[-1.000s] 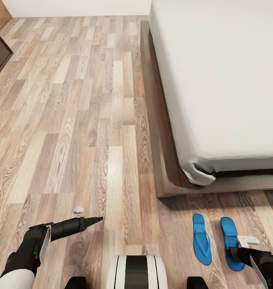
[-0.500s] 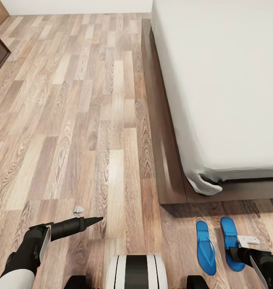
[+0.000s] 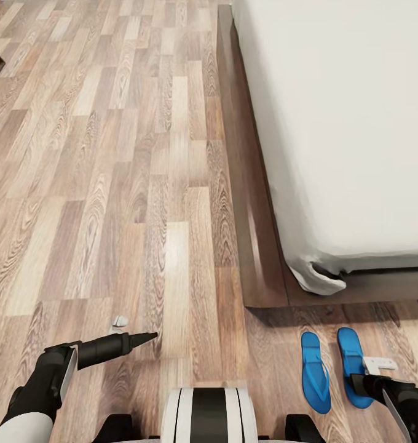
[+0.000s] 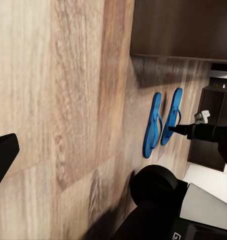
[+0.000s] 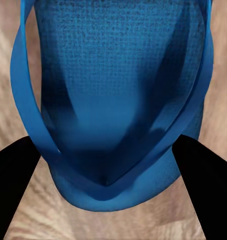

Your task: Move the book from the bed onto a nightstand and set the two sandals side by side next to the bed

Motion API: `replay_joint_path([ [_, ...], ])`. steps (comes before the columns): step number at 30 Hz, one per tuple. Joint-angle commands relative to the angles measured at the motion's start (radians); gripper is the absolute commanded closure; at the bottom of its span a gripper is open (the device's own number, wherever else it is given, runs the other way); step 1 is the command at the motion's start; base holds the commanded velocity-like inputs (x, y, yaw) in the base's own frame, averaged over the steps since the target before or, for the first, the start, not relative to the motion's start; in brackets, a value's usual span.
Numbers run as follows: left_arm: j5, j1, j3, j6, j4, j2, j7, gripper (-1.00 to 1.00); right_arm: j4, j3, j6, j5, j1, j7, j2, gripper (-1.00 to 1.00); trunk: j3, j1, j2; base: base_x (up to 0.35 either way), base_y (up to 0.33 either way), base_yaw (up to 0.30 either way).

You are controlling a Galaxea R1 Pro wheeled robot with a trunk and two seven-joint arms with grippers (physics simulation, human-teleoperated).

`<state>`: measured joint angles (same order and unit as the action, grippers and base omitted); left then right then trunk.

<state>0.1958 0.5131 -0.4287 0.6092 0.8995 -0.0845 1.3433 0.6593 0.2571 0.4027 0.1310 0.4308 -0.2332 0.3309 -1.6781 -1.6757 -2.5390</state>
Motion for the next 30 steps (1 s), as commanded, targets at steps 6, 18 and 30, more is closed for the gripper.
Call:
replay_joint_path([
  [6, 0.010, 0.001, -0.004, 0.010, 0.001, 0.000, 0.010, -1.00, 0.006, 0.007, -0.083, 0.006, 0.000, -0.011, 0.000, 1.00, -0.001, 0.000, 0.000, 0.000, 0.000, 0.000],
  [18, 0.010, 0.001, -0.004, 0.010, 0.001, 0.000, 0.008, -1.00, -0.001, 0.007, -0.137, 0.008, 0.000, -0.006, 0.000, 1.00, -0.020, -0.002, -0.001, 0.000, 0.000, 0.000],
  [30, 0.010, 0.001, -0.004, 0.010, 0.001, 0.000, 0.008, -1.00, -0.003, 0.007, -0.134, 0.010, 0.000, -0.006, -0.001, 1.00, -0.062, -0.007, -0.004, 0.000, 0.000, 0.000],
])
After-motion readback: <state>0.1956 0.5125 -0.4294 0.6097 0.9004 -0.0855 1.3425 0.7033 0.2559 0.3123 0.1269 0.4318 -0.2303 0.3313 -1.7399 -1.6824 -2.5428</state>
